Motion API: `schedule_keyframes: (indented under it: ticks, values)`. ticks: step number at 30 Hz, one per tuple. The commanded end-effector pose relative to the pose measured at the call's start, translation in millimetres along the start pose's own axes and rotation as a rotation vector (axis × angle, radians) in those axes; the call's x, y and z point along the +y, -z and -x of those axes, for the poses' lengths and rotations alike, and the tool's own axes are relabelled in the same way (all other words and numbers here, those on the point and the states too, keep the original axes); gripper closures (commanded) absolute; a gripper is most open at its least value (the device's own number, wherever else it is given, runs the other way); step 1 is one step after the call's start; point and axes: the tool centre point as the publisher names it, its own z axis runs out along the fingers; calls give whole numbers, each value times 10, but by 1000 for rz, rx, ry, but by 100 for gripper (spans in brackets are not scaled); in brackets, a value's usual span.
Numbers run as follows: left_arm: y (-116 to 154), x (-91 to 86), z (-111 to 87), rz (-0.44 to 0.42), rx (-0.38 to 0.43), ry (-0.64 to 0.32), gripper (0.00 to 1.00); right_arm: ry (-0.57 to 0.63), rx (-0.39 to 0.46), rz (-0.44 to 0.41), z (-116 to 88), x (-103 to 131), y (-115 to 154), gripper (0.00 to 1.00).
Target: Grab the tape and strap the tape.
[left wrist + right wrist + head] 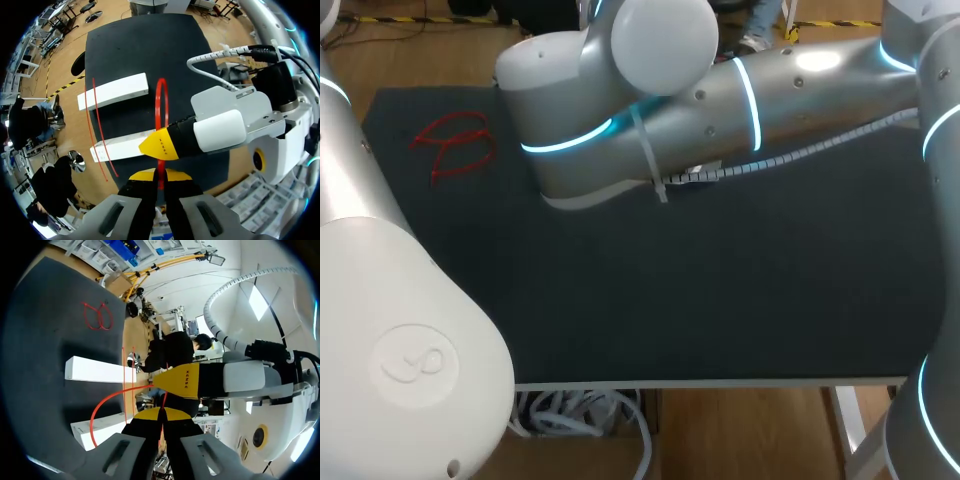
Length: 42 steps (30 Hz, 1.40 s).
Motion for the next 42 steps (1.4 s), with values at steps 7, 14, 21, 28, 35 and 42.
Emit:
schedule_keyframes:
  ticks: [7, 14, 21, 28, 35, 42]
  values:
    - [-2, 1, -4, 0, -1, -1, 100, 4, 4, 4, 25, 39, -17, 100]
    - [-2, 1, -4, 0, -1, -1, 100, 2, 1, 8, 26, 45, -13, 100]
    - [-2, 1, -4, 0, -1, -1, 100, -24, -4, 18, 26, 36, -3, 100]
    - [-2, 1, -4, 0, -1, -1, 100, -29, -2, 29, 26, 48, 6, 78]
    - [-2, 1, -4, 0, -1, -1, 100, -35, -1, 30, 17, 33, 33, 69]
    - [-2, 1, -4, 0, -1, -1, 100, -37, 4, 33, -19, 26, 74, 77]
